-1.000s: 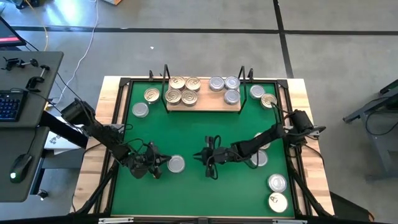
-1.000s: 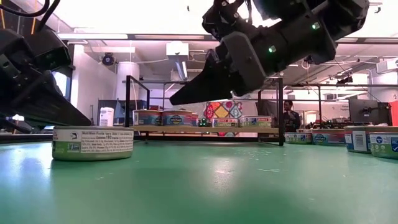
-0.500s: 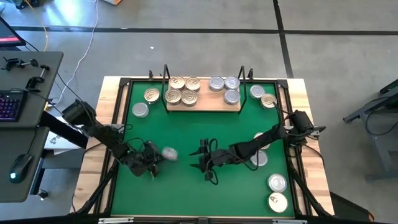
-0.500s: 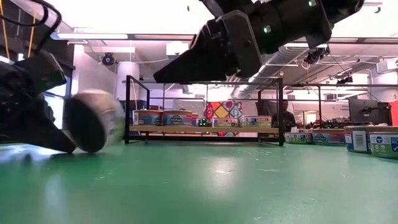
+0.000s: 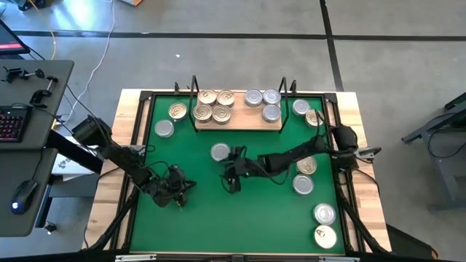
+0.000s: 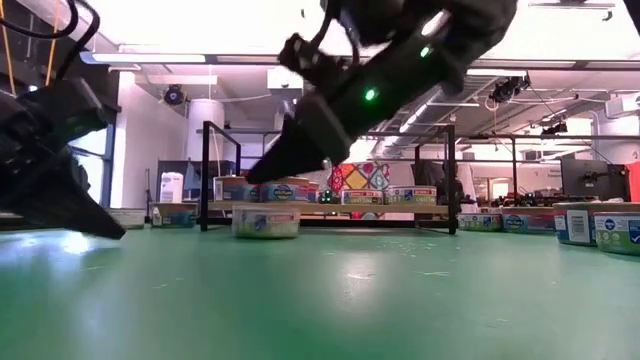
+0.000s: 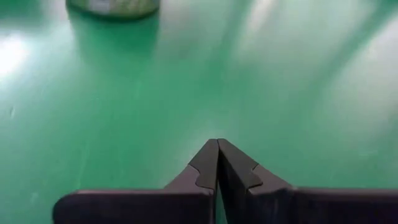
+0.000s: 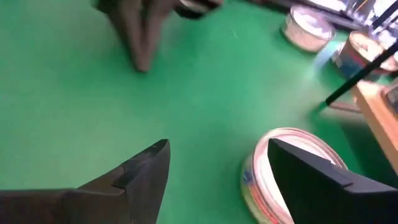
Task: Stack canned seafood by type on shelf
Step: Put the green white tuna can on the shelf
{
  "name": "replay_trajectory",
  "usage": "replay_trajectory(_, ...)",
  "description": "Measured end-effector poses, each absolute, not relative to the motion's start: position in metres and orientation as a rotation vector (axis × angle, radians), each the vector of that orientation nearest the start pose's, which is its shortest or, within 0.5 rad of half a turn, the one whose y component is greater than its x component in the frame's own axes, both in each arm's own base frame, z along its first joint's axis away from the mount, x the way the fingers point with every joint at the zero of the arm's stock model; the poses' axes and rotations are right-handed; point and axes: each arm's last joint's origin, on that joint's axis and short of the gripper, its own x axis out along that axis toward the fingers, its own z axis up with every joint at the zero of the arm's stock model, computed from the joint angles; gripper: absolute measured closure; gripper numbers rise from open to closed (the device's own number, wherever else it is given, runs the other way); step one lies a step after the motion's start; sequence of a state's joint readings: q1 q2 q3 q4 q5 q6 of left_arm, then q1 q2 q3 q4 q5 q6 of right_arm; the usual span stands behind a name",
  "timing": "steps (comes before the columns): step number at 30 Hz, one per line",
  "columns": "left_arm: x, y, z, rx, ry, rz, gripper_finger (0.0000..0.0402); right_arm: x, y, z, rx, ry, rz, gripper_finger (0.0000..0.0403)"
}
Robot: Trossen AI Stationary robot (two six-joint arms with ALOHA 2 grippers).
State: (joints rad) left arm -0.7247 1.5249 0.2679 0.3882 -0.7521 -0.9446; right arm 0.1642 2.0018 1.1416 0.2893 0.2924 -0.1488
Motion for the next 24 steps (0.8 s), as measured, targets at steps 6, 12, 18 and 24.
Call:
replay_trajectory(6,0.174,-0.114,0.094,-0.287,0.531,0.339,0.0401,0.421,0.026,0.129,-0.258,0.605,-0.064,0.0137)
replay_trajectory(12,0.196,-0.124,0.114,-0.155,0.485,0.344,0.0401,0.430,0.016,0.119,-0.144,0.658,0.015,0.0138)
replay_trajectory(18,0.220,-0.139,0.149,0.037,0.436,0.427,0.0401,0.445,0.048,0.131,-0.022,0.579,0.276,0.0138)
replay_trajectory(24,0.230,-0.141,0.161,0.028,0.492,0.408,0.0401,0.435,0.076,0.161,-0.077,0.561,0.316,0.0143)
